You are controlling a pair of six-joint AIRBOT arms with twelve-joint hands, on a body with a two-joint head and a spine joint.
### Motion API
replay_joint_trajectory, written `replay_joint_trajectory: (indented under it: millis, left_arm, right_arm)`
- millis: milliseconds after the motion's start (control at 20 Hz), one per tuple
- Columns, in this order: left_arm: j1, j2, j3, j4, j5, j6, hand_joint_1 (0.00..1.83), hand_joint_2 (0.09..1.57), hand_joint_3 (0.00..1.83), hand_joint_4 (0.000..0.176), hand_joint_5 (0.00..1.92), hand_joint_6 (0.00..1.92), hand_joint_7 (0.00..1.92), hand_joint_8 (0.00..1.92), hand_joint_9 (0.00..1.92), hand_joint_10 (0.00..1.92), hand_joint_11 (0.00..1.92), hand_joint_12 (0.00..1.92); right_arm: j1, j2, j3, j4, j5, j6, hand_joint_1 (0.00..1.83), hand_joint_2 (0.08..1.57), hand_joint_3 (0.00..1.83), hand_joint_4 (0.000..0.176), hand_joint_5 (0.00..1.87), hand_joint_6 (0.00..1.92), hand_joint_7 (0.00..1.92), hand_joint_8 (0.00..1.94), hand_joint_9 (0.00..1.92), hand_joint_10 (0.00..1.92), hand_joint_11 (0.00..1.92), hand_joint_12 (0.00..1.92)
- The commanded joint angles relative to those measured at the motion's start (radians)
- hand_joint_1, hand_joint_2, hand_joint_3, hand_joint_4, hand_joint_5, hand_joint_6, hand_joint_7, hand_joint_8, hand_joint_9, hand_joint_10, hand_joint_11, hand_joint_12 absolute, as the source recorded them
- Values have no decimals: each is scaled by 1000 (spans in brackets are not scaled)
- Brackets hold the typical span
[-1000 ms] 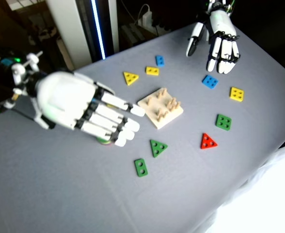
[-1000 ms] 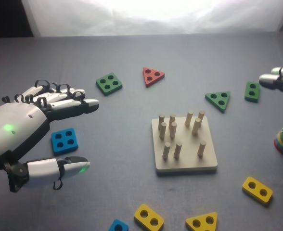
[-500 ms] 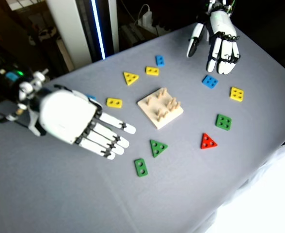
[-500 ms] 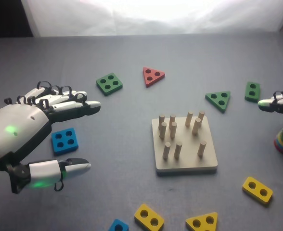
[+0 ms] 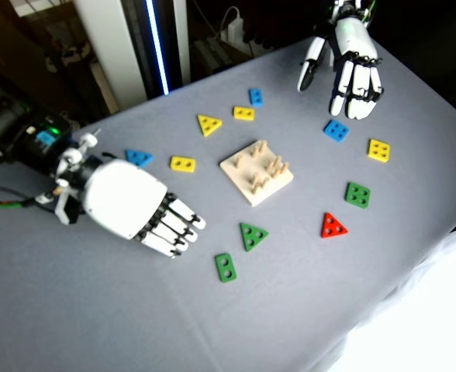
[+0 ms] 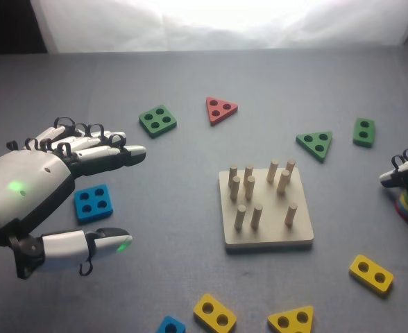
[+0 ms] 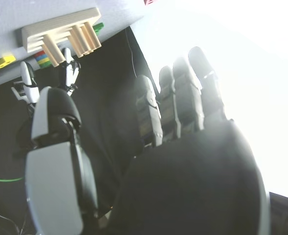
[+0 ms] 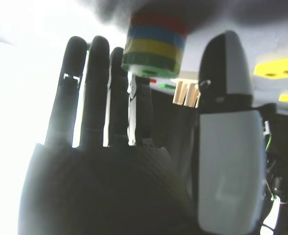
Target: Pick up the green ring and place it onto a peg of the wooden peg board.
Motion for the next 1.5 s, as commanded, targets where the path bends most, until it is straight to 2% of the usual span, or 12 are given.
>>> replay_joint_trajectory:
  millis: [0,100,200,250,350,500,750,950,1100,1200,1250,1450]
  left_arm:
    - [-7,-9,-1,16,-120,-5,843,1019,0,81,457,0,310,1,267,0,0,855]
    - [-7,-9,-2,15,-122,-6,817,1021,0,81,454,0,319,2,274,2,0,874]
    - [-7,-10,-2,14,-125,-6,821,1020,0,88,451,1,317,1,275,2,0,876]
    - [-7,-10,-2,13,-126,-6,812,1022,1,88,453,1,319,2,277,3,0,878]
    - [-7,-10,-2,13,-127,-7,824,1022,1,76,461,2,322,2,276,1,0,850]
    - [-6,-10,-2,12,-130,-7,825,1028,3,81,447,0,311,0,275,0,0,864]
    - [-5,-10,-2,12,-130,-8,799,1035,0,67,467,5,336,5,294,5,0,899]
    - [-5,-10,-2,13,-131,-8,771,1041,2,93,455,0,328,0,287,2,0,909]
    - [-5,-10,-2,13,-130,-8,773,1042,1,87,459,0,325,0,285,0,0,921]
    - [-5,-10,-1,13,-130,-8,729,1051,4,83,458,3,323,0,287,1,0,920]
    - [-5,-11,-1,13,-131,-8,742,1048,1,83,469,4,334,2,302,5,0,965]
    - [-5,-12,-1,12,-130,-9,771,1051,0,74,472,3,338,1,303,2,0,979]
  right_arm:
    - [13,1,7,12,95,-1,1147,1002,1,0,695,2,738,11,804,191,254,1527]
    - [13,3,7,12,95,-1,1133,1020,1,0,787,9,821,70,563,1009,278,1670]
    - [15,3,7,12,95,-1,1157,1022,0,0,889,9,613,838,473,1480,285,1828]
    - [17,3,7,11,95,-1,1163,1068,6,0,1010,690,588,1026,522,1521,318,1815]
    - [19,3,8,10,95,-2,1228,1149,0,0,941,860,885,1320,733,1480,655,1769]
    - [39,7,-2,-7,103,-2,1234,1097,0,0,933,1072,1115,771,995,804,788,1159]
    - [138,10,-30,-158,159,49,1263,1042,0,0,1061,801,1230,656,1148,666,832,1138]
    - [219,5,-47,-297,175,92,1276,1016,0,0,1129,663,1298,570,1171,1357,1103,1692]
    - [270,-10,-48,-388,175,131,1199,1055,1,0,1107,758,994,1175,1018,1681,1025,1804]
    - [295,-22,-47,-440,173,153,1257,1062,0,0,1083,732,1111,943,1076,1456,1051,1614]
    - [306,-28,-47,-466,170,164,1281,1060,0,0,1162,526,1074,1078,1114,1647,1147,1746]
    - [333,-52,-39,-532,126,178,1292,1067,0,0,1122,465,1100,1060,1180,1039,1027,1261]
